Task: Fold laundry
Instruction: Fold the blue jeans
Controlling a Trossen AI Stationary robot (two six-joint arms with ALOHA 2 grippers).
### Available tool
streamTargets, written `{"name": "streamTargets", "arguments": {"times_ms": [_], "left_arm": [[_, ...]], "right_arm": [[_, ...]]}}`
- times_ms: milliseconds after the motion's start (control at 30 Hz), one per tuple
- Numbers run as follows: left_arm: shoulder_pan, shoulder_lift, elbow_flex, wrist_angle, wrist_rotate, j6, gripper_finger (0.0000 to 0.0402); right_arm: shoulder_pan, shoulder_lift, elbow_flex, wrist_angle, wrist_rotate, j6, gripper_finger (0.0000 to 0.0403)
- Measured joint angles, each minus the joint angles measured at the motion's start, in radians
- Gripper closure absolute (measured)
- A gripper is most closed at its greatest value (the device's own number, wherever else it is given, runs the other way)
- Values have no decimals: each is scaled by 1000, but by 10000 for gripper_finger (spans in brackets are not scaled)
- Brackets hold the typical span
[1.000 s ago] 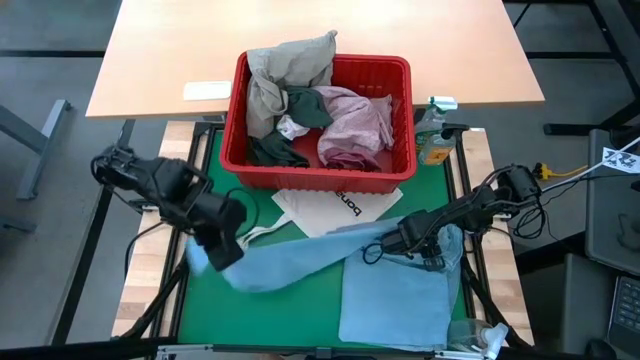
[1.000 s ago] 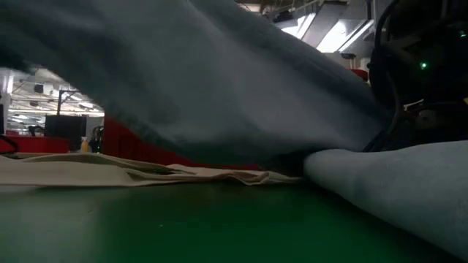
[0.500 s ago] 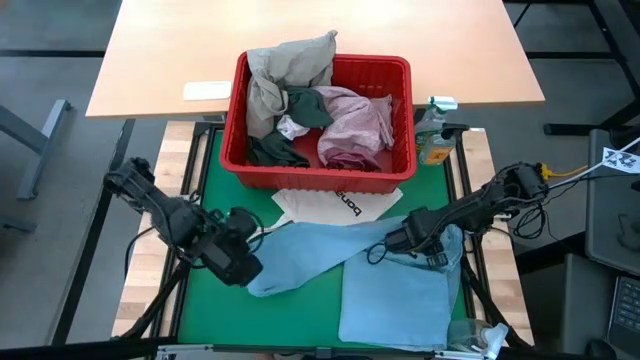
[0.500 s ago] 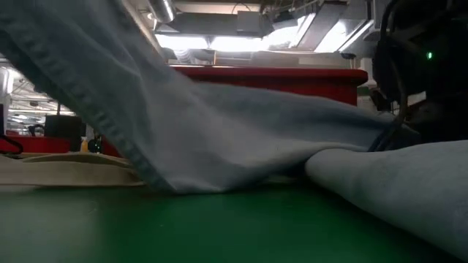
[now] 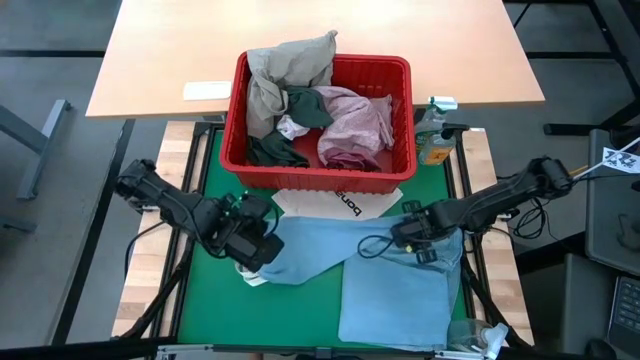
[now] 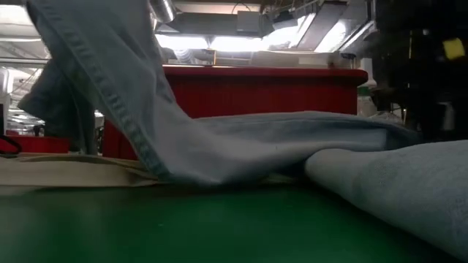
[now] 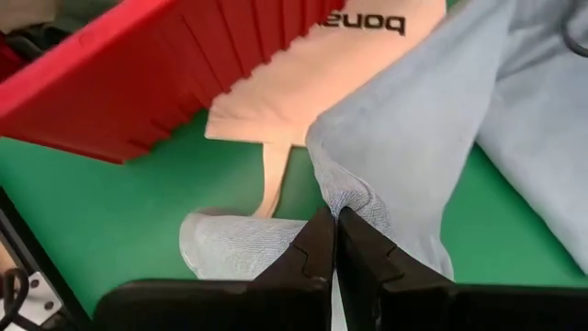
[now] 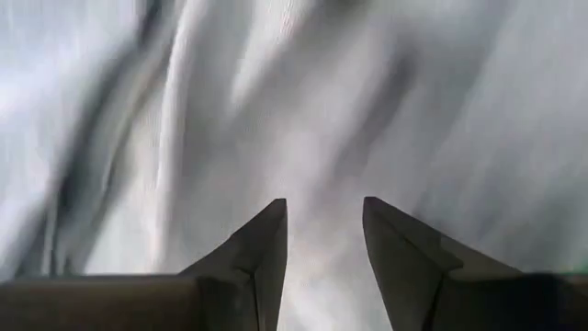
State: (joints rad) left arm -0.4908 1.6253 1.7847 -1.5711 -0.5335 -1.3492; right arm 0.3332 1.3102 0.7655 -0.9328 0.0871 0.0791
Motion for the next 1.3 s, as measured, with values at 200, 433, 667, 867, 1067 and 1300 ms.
{"name": "streamTargets", "arguments": {"times_ms": [200, 433, 667, 867, 1067, 1300], "left_arm": [[40, 0, 0, 0, 2, 24, 401], [46, 0, -79, 1, 2, 24, 401], [59, 1, -291, 1, -2, 19, 401], [96, 1, -465, 0, 7, 18, 401], [123, 1, -582, 0, 63, 22, 401], [129, 1, -658, 1, 79, 22, 401]], "right_arm": [[-13, 19, 1, 182, 190, 1, 258], [-122, 78, 1, 239, 332, 57, 258], [-222, 110, 1, 259, 336, 100, 258], [-229, 86, 1, 256, 286, 104, 258], [-229, 37, 1, 255, 134, 104, 258], [-229, -6, 1, 259, 4, 101, 258]]}}
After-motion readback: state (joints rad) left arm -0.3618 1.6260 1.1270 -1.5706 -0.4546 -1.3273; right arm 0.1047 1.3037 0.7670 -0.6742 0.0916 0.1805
